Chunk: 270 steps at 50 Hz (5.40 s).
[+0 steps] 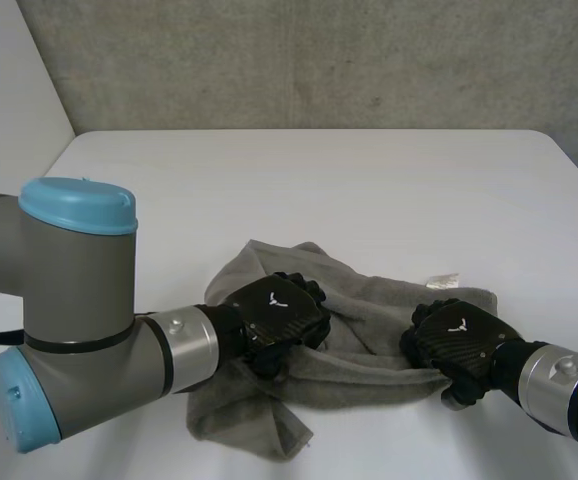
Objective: Fold the towel.
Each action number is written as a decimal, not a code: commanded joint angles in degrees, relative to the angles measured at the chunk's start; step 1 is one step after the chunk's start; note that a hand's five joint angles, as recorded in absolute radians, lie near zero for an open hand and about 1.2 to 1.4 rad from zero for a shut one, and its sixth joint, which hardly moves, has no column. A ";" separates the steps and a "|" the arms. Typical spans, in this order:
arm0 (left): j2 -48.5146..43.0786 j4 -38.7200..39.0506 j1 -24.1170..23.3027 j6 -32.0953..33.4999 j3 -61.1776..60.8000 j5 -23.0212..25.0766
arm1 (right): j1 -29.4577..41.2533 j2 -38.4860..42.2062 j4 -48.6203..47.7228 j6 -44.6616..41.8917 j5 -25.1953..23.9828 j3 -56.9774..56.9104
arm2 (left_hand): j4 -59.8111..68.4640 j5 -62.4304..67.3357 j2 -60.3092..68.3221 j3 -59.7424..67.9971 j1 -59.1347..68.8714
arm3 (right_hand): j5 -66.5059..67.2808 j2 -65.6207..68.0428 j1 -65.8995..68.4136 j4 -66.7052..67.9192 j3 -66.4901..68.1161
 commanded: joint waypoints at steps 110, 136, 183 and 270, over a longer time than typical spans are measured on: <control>1.50 32.61 10.71 -11.69 -20.20 -4.14 | 4.61 -0.39 -13.71 15.25 2.31 -4.73 | -3.11 -20.31 -20.37 -2.78 -20.18 | 24.94 24.44 24.81 -4.37 -2.68; -4.31 33.76 17.48 -5.97 -14.22 -8.27 | 3.91 -0.31 -13.54 14.72 2.31 -4.11 | -3.11 -15.10 -15.16 -2.78 -14.97 | 24.94 24.44 24.81 -4.37 -2.68; 11.86 27.96 21.17 -6.93 -19.05 -8.45 | -1.01 11.73 -20.30 15.16 3.28 -4.81 | -3.11 19.86 19.81 -2.78 19.99 | -17.02 -17.51 -17.15 -4.37 -2.68; 10.98 24.97 22.31 -6.76 -19.05 -8.36 | -12.70 21.84 -9.76 -3.47 -7.44 -16.15 | -3.11 19.86 19.81 -2.78 19.99 | -5.45 -5.95 -5.58 -4.37 -2.68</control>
